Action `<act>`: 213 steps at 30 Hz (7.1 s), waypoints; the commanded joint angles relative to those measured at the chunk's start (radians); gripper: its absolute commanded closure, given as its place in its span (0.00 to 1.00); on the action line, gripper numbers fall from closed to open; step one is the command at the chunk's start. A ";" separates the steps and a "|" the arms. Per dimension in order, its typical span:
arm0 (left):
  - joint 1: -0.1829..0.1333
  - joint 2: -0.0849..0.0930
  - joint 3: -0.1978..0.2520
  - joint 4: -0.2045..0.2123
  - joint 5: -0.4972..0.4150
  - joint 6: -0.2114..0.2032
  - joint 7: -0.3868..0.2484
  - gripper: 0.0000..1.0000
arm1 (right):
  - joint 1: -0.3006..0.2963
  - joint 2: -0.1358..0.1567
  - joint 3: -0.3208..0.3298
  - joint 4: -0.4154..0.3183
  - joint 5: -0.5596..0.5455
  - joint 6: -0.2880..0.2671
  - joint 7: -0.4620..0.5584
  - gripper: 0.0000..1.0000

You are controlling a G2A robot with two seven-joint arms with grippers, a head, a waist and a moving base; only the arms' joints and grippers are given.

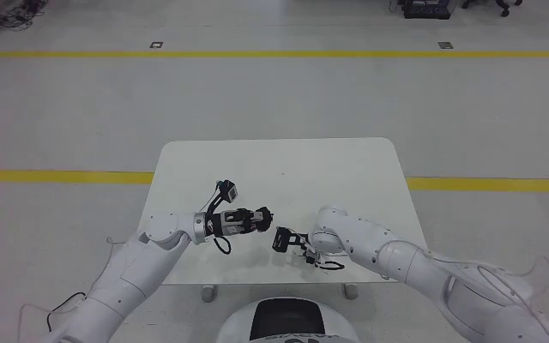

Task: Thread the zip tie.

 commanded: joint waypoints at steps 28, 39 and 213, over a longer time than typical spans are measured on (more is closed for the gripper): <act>0.000 0.000 0.000 0.000 0.000 0.000 0.000 1.00 | -0.003 -0.024 0.000 0.037 -0.002 0.000 0.014 1.00; 0.000 0.000 0.000 0.000 0.000 0.000 0.000 1.00 | -0.004 -0.010 0.000 -0.014 -0.021 0.000 0.018 1.00; 0.106 -0.051 0.076 -0.017 -0.003 -0.072 0.281 1.00 | -0.429 0.310 0.254 -0.345 0.261 0.052 -1.631 1.00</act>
